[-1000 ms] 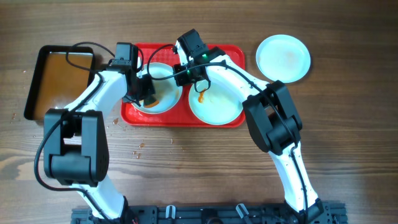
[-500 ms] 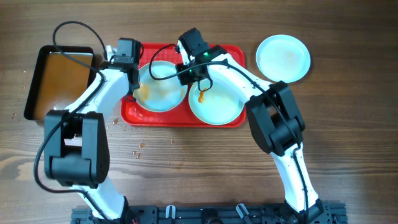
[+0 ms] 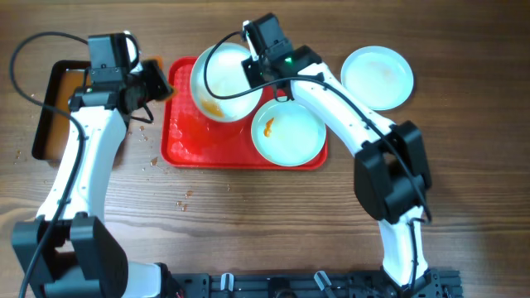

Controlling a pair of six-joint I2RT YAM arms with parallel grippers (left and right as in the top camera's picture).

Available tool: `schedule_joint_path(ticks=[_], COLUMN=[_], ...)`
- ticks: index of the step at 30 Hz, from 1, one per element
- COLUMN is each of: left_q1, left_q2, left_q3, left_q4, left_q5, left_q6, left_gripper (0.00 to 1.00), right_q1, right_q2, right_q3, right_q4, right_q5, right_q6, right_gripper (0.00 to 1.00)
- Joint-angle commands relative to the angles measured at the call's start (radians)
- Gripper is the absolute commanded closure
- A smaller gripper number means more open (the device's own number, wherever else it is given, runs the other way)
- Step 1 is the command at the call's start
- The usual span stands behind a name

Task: Clean dirty plates on tray and stack at the side
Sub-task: 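Lift the scrubbed plate with the right gripper and carry it right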

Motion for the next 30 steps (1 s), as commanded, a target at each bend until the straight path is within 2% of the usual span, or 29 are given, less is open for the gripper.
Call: schedule_joint_path(ticks=[1,6,11,15,19,30], left_q1=[-0.010,-0.034,-0.046,-0.046,-0.046,-0.046], left_q2=[0.047,0.109,0.135,0.135,0.135,0.135], left_q3=[-0.002,-0.002,-0.002,-0.002,-0.002,-0.002], left_q4=[-0.022,-0.021,-0.021,-0.021,-0.021,-0.022], left_q5=[0.079,0.082,0.082,0.082,0.082,0.082], left_q6=[-0.016,-0.016,-0.016,-0.016,-0.016,-0.016], left_gripper=[0.96,0.96,0.96,0.96,0.96,0.96], right_q1=[0.007,0.047,0.112,0.167,0.210,0.202], right_q2=[-0.115,-0.195,-0.205,-0.205,-0.205,-0.205], right_q3=[-0.001,-0.001,-0.001,-0.001,-0.001,-0.001], right_q4=[0.033,0.116,0.278,0.409,0.428,0.392], right_q5=[0.198,0.420,0.742,0.828,0.849,0.853], right_q6=[-0.175,-0.468,-0.794,-0.958,-0.988,-0.848], right_gripper=[0.96,0.96,0.96,0.96,0.96,0.96])
